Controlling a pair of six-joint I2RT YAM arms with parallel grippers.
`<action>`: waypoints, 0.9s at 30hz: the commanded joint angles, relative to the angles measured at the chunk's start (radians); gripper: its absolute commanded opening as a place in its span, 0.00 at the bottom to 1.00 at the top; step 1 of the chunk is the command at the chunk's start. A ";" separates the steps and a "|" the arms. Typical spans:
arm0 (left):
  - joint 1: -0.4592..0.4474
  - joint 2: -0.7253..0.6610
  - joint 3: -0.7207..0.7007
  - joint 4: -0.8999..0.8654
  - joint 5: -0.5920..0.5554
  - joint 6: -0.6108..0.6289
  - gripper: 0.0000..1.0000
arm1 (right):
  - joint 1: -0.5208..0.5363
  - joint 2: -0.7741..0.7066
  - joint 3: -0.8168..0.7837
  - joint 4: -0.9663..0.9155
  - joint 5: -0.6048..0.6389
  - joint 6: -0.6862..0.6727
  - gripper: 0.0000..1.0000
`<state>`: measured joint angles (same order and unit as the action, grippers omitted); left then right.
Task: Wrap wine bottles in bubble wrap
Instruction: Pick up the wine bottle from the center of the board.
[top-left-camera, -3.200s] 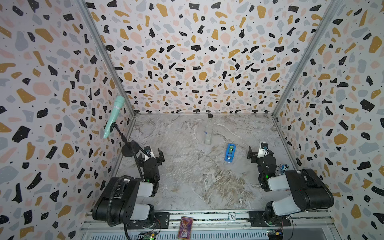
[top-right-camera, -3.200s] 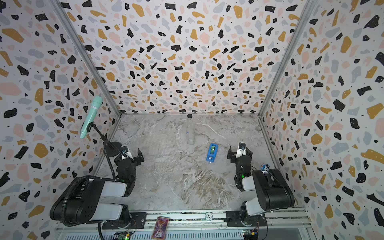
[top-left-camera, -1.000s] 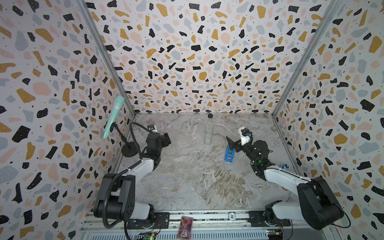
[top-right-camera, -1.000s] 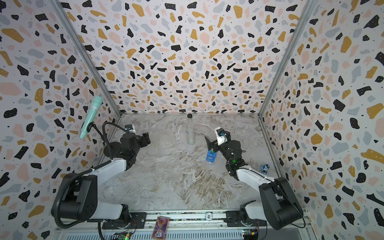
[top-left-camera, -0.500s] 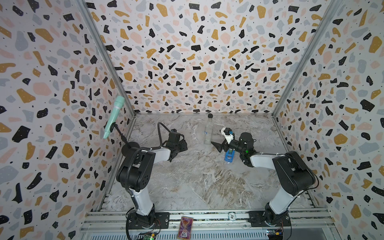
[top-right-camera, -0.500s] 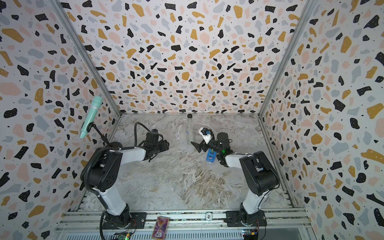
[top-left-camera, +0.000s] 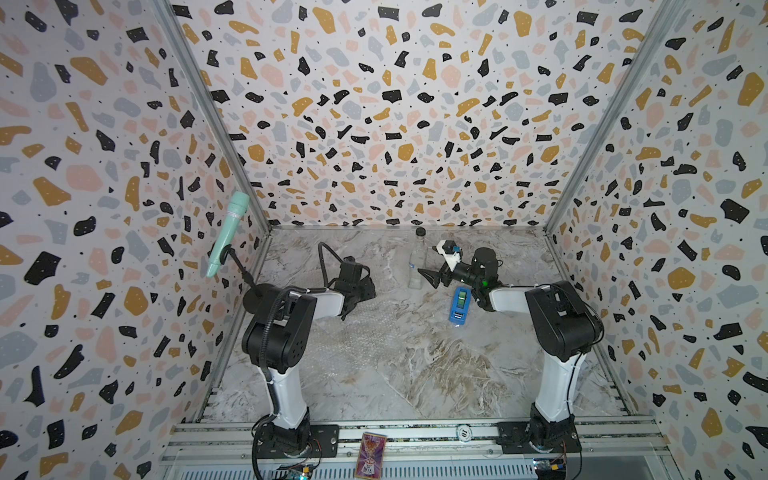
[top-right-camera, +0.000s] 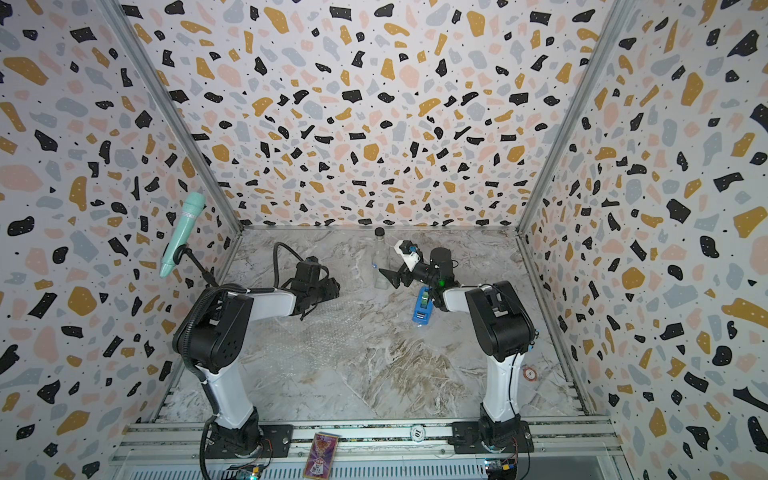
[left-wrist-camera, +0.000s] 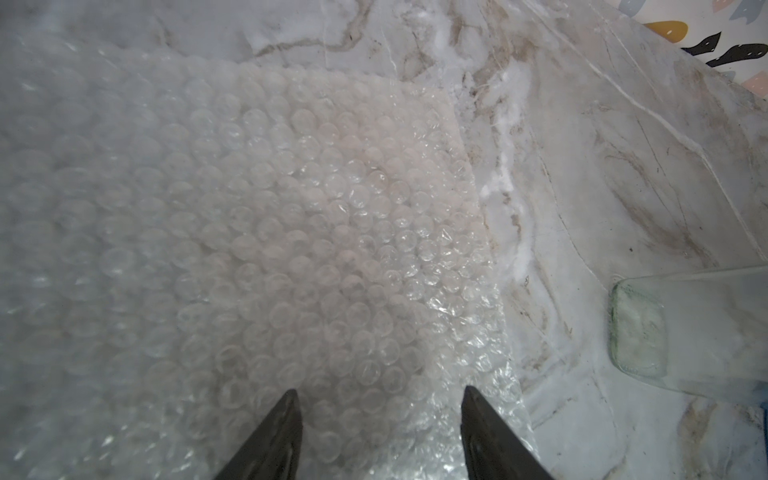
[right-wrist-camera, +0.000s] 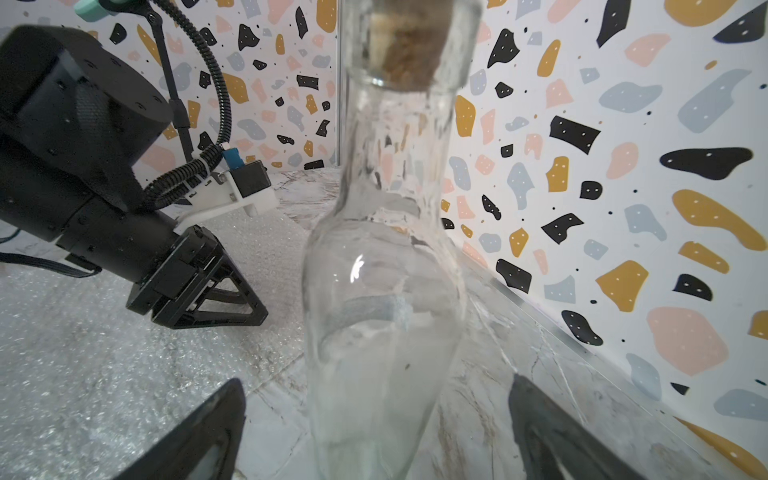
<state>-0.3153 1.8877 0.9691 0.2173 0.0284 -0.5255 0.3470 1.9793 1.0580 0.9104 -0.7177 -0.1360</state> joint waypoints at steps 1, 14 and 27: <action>0.000 0.025 0.013 -0.025 0.004 0.020 0.62 | -0.005 0.029 0.068 -0.053 -0.115 0.016 0.99; -0.001 0.053 0.045 -0.073 0.013 0.047 0.63 | 0.004 0.137 0.161 -0.060 -0.213 0.018 0.85; -0.001 0.045 0.028 -0.088 0.022 0.053 0.61 | 0.009 0.108 0.116 -0.007 -0.222 0.016 0.57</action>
<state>-0.3153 1.9190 1.0126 0.2005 0.0261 -0.4824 0.3485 2.1281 1.1828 0.8730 -0.9161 -0.1211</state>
